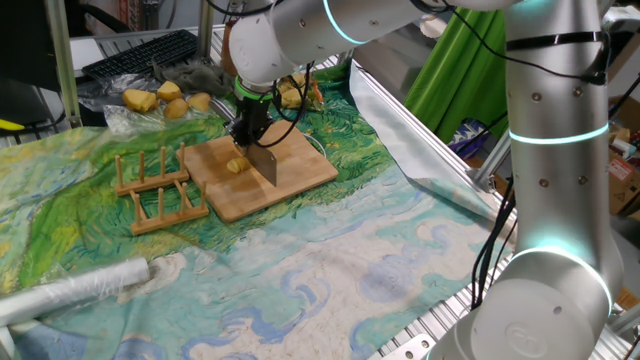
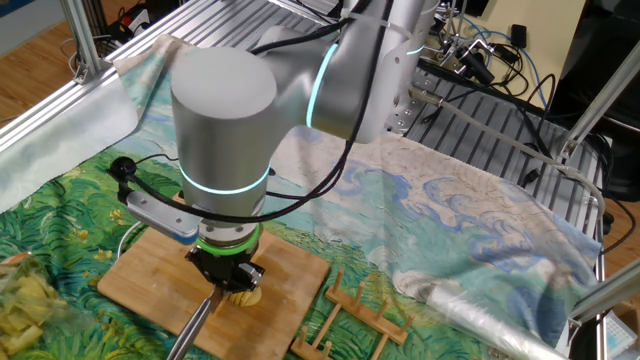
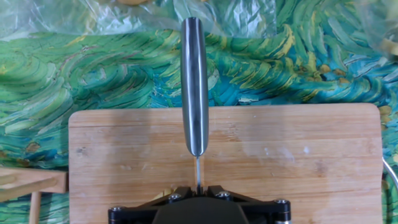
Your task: Chop the potatoes
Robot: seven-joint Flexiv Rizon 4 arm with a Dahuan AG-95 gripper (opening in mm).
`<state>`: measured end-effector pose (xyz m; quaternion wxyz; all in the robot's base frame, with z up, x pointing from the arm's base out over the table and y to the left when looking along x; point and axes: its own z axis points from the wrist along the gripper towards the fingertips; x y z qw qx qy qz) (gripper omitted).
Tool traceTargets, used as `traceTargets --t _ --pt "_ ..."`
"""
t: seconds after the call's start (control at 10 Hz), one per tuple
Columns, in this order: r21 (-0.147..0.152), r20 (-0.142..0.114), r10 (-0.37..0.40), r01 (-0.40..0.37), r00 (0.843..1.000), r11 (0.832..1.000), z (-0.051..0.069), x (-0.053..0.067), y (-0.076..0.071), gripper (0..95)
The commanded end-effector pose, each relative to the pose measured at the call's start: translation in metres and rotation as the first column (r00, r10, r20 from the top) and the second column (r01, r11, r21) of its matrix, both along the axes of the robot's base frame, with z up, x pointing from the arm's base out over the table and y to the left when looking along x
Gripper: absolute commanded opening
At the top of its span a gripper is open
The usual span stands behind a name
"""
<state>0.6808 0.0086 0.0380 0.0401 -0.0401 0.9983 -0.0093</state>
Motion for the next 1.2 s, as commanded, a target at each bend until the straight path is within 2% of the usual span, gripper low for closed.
traceTargets --t 0.1,0.3,0.4,0.8,1.0,1.2 --pt "-0.002 0.007 -0.001 0.001 1.0 1.0 -0.016 -0.001 0.001 0.0" --pt "0.001 0.017 0.0 0.0 1.0 1.0 -0.018 -0.001 0.002 0.0" --pt "0.003 0.012 0.004 -0.004 1.0 1.0 -0.017 0.0 0.001 0.0" --pt "0.014 0.009 -0.003 0.003 1.0 1.0 -0.007 -0.001 0.001 0.0" --pt "0.002 0.004 0.01 -0.01 1.0 1.0 -0.002 -0.002 -0.001 0.0" --pt "0.02 0.006 -0.001 0.001 1.0 1.0 -0.004 -0.001 0.0 0.0"
